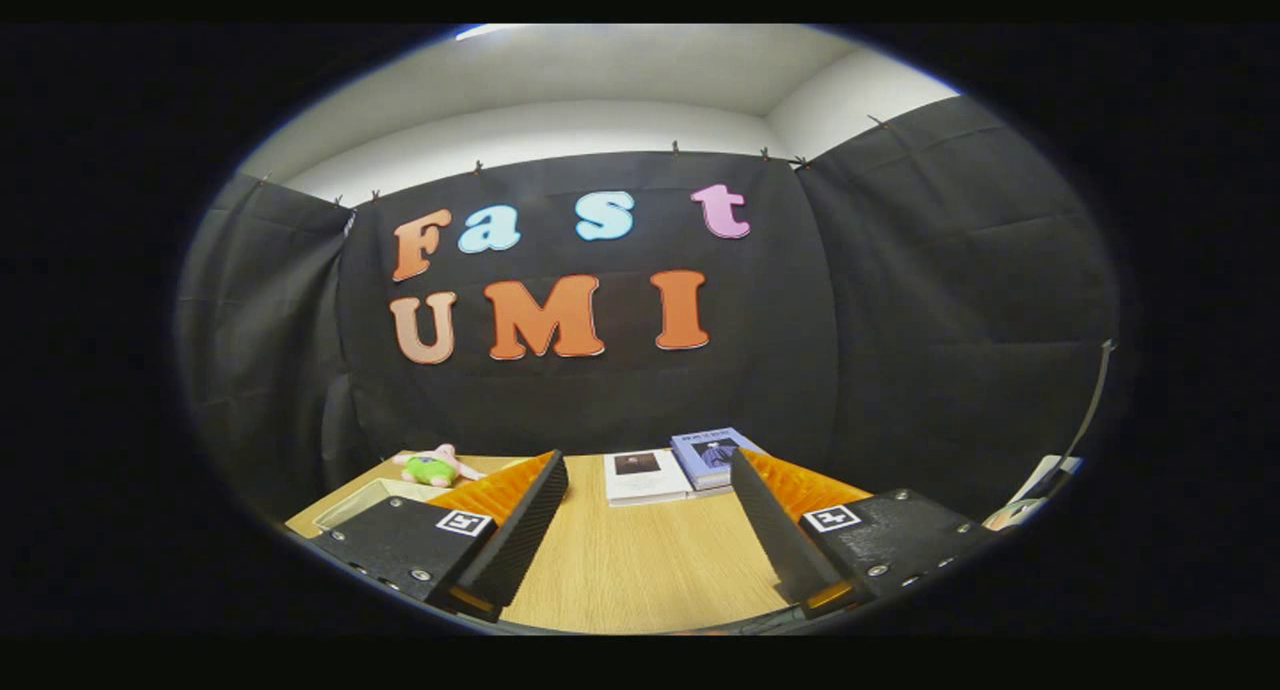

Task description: Open the storage box then place both shoes into the box .Put the left shoe in first, then the right shoe, with the right side of both shoes facing outward in a uniform manner.

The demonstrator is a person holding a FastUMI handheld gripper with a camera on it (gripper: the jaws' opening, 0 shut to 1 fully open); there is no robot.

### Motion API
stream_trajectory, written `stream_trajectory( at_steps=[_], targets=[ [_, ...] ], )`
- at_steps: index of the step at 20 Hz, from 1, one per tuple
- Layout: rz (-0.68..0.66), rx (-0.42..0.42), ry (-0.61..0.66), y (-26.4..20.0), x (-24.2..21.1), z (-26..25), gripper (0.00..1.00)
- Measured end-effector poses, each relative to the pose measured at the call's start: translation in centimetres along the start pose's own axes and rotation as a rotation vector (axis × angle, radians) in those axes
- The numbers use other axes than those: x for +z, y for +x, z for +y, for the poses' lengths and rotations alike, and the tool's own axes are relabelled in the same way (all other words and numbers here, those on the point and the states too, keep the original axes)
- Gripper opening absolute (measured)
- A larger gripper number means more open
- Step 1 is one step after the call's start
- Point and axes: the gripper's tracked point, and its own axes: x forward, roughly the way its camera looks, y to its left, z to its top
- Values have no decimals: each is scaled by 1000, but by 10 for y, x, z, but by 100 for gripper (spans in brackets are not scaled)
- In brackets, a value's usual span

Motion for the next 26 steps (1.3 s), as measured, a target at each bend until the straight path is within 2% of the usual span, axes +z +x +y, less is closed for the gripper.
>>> stream_trajectory(
  at_steps=[19,26],
  targets=[
    [-11,18,-16,-2,0,12,97],
    [-20,0,-10,-4,-1,8,97]
  ],
)
